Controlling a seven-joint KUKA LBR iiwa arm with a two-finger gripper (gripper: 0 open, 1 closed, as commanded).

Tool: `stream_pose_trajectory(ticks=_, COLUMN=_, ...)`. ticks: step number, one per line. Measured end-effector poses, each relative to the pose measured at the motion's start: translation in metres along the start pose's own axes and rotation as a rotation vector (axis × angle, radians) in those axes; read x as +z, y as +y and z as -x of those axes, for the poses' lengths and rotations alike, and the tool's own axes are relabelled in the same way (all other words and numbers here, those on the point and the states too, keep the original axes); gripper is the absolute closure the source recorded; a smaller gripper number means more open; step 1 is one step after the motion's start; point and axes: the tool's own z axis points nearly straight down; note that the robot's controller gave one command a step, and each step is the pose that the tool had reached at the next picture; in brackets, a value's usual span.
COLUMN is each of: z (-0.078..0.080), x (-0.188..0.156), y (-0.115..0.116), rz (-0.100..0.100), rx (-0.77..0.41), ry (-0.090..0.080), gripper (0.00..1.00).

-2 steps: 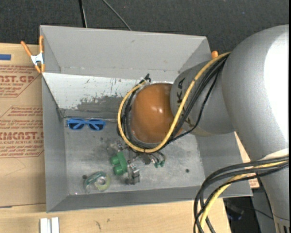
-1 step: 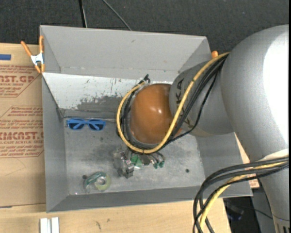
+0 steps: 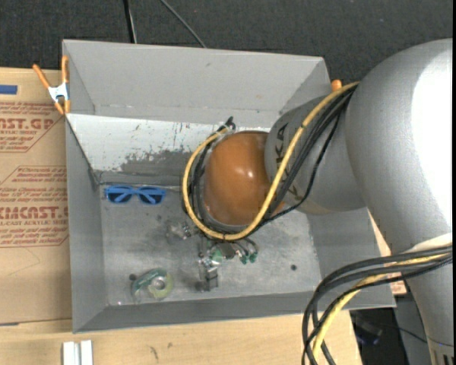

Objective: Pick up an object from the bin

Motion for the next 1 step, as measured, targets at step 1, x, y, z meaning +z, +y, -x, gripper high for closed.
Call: stream_pose_trajectory(ticks=1, z=0.0004, x=-0.0039, y=0.076, rz=0.0, rx=-0.016, ry=-0.011, gripper=0.0)
